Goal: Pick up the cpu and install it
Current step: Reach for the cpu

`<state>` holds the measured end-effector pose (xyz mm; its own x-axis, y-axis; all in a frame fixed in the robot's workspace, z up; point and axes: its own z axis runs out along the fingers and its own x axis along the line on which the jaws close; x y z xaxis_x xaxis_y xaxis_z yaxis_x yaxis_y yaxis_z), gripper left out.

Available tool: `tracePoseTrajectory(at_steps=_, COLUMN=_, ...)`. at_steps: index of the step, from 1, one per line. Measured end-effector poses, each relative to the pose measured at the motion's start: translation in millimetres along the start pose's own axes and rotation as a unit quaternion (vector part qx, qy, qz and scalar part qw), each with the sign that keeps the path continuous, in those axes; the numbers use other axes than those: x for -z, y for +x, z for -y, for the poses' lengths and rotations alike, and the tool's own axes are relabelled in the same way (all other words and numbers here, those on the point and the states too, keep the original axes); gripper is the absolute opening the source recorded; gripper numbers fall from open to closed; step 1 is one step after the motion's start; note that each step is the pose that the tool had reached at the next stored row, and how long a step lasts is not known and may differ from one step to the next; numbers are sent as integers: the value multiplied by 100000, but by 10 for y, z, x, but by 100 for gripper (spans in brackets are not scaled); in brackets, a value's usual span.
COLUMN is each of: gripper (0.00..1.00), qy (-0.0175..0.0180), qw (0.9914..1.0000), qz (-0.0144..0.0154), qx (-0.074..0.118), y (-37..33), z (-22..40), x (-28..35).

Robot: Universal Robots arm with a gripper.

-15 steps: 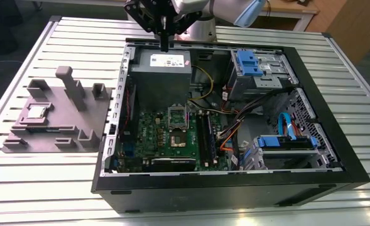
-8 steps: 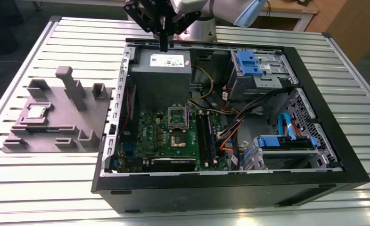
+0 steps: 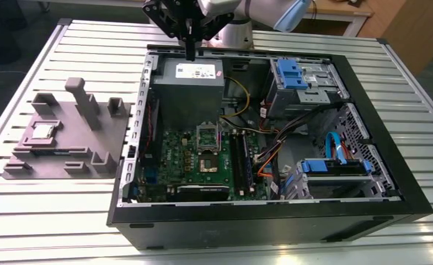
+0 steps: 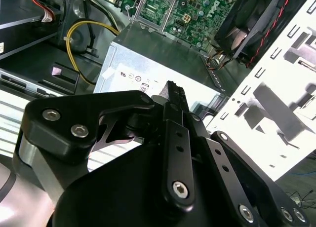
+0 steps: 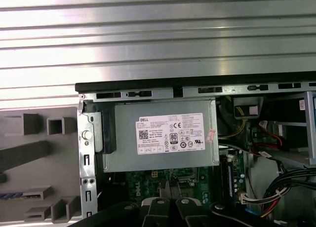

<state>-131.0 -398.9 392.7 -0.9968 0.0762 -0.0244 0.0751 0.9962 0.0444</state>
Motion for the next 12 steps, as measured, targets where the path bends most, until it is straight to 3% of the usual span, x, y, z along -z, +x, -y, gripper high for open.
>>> tracePoseTrajectory(at_steps=12, gripper=10, qy=0, qw=100000, qz=3, qx=0, y=30, z=2, x=1)
